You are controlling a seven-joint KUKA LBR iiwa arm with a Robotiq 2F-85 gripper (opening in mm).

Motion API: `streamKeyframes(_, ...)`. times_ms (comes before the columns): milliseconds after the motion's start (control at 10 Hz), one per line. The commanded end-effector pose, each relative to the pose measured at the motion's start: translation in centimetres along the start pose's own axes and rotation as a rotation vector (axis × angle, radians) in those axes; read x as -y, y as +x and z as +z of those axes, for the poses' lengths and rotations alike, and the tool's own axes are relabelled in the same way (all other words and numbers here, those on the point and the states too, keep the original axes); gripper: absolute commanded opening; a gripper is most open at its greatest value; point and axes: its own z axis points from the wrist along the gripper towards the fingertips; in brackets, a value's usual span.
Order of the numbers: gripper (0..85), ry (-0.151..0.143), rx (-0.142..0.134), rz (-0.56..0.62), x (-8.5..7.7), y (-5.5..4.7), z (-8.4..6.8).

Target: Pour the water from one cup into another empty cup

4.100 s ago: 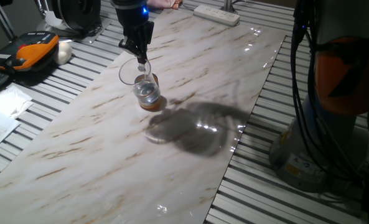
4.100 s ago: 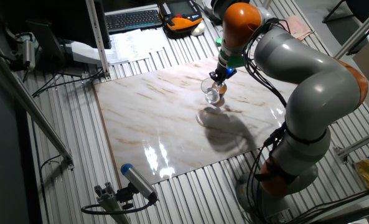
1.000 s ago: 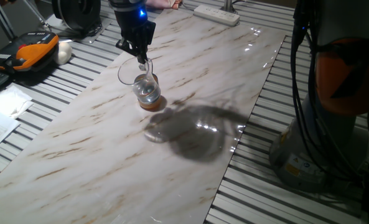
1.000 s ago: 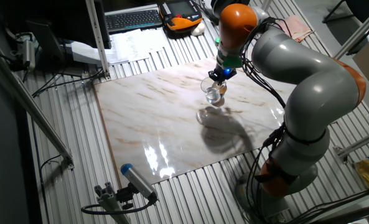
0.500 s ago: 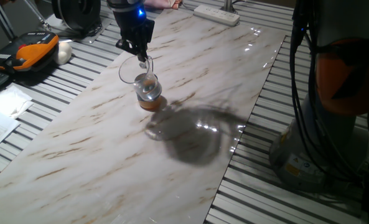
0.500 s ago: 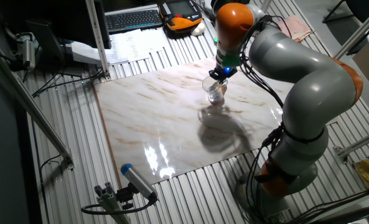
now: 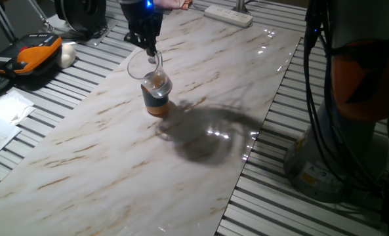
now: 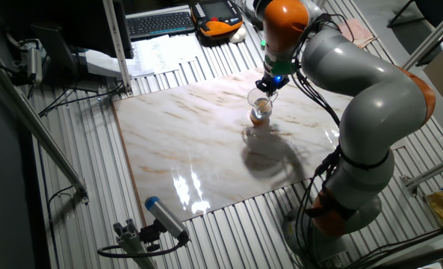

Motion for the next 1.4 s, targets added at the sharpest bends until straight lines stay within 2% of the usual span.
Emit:
streamKeyframes(0, 0.0, -0.008, -0.005, -0.01, 0.8, -0.1, -0.4)
streamKeyframes(500, 0.0, 0.017, 0.005, -0.037, 3.6, -1.1, -0.5)
streamKeyframes(1300, 0.0, 0.07, 0.037, -0.087, 8.3, -1.9, 0.2)
